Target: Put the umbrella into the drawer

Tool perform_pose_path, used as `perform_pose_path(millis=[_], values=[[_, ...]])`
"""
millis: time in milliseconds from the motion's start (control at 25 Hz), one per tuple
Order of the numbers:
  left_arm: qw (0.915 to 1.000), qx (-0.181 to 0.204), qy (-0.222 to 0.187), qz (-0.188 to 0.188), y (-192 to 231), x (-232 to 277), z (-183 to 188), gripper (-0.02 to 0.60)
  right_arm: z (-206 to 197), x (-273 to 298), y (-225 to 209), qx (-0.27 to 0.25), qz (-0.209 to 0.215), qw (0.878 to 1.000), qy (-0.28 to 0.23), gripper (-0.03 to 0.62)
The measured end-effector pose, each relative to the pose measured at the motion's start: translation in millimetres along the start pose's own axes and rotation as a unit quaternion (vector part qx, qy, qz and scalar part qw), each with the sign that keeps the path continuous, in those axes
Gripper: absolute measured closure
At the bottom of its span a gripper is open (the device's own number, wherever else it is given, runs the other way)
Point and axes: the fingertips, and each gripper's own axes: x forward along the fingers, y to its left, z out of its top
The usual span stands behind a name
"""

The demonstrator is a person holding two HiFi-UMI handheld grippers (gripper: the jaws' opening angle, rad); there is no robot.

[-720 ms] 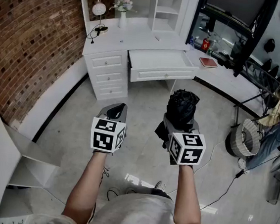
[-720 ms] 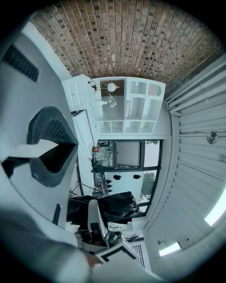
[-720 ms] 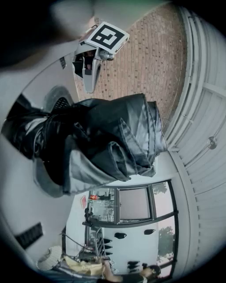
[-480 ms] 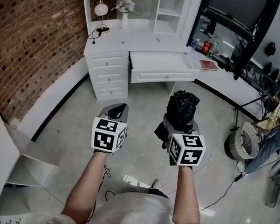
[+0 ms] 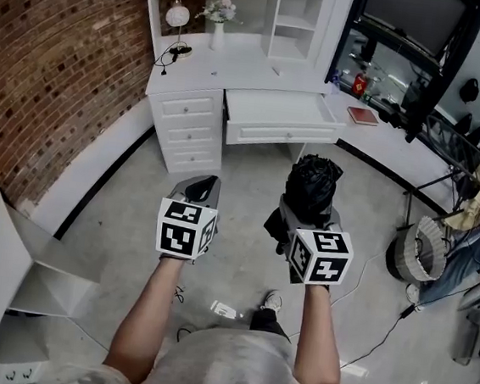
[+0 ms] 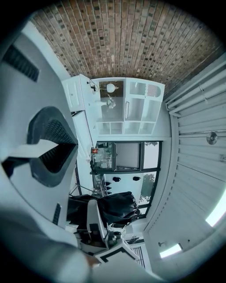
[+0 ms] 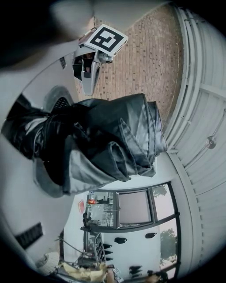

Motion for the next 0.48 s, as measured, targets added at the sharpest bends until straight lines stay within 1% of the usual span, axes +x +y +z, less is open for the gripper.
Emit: perform_pose_path(millis=[280,480], values=[[0.9999,0.001,0.004,0.013,-6,29,8,0.586,0,20,-24,0.001,0.019,1.0,-0.001,0.342],[0.9994,-0.002,0.007,0.034,-10,64,15,0.586,0,45,-56,-0.006,0.041,0.999,0.002,0.342]])
